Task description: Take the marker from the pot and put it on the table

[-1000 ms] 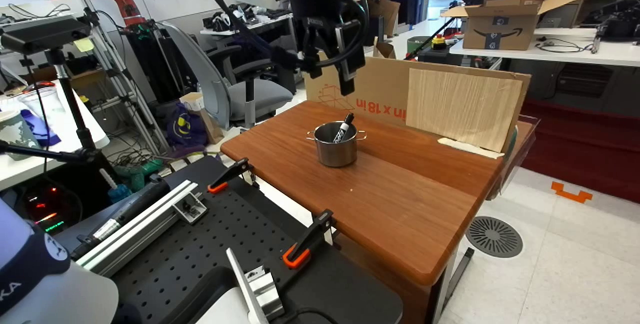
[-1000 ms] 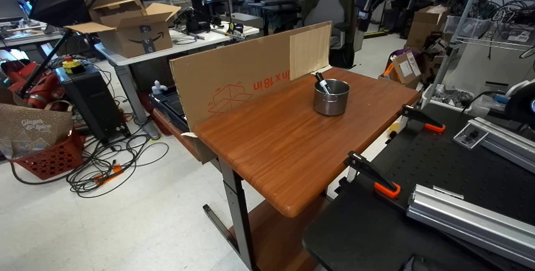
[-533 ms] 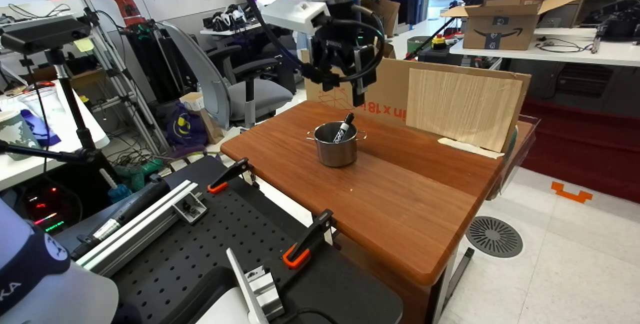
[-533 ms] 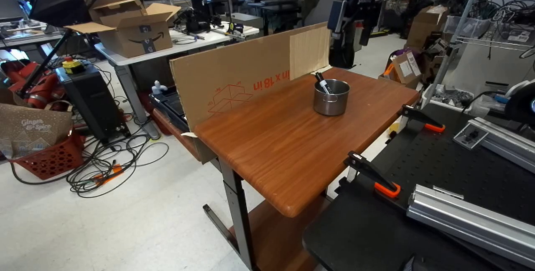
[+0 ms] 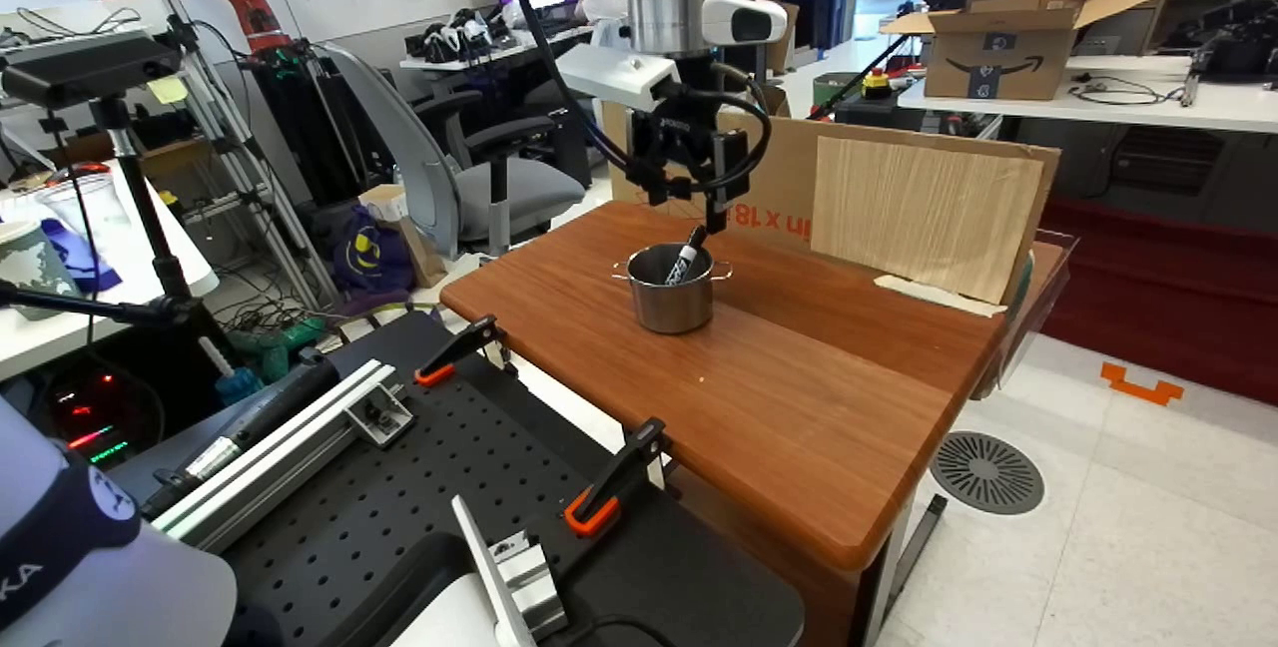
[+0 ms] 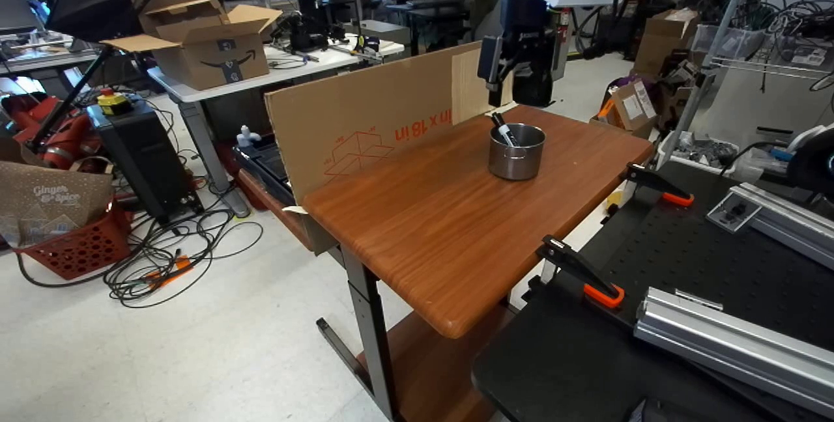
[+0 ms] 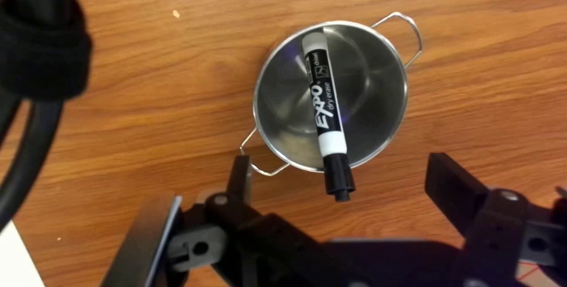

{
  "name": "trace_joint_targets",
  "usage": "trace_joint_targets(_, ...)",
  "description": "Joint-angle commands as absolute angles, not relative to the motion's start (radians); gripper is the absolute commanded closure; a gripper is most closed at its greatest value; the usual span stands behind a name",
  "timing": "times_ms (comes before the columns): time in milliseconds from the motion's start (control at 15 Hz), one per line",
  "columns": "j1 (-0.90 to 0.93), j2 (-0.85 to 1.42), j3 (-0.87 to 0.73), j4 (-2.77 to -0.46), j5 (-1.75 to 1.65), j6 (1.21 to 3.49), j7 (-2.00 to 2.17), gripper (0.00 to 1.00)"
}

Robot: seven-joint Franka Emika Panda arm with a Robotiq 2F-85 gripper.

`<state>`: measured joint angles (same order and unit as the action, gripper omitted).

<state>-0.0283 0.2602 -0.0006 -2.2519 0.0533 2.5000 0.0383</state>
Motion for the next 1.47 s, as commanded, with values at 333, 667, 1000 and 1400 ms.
trace_joint_targets(333,-0.023,0.376,0.008,-2.152,0.074,2.487,0.043,0.0)
trace_joint_targets(667,-0.023,0.409,0.009,-2.126,0.073,2.487,0.044,0.32)
trace_joint_targets(1000,-0.028,0.417,0.012,-2.114,0.08,2.481,0.042,0.73)
trace_joint_targets(1400,-0.032,0.399,0.011,-2.117,0.084,2.482,0.046,0.95)
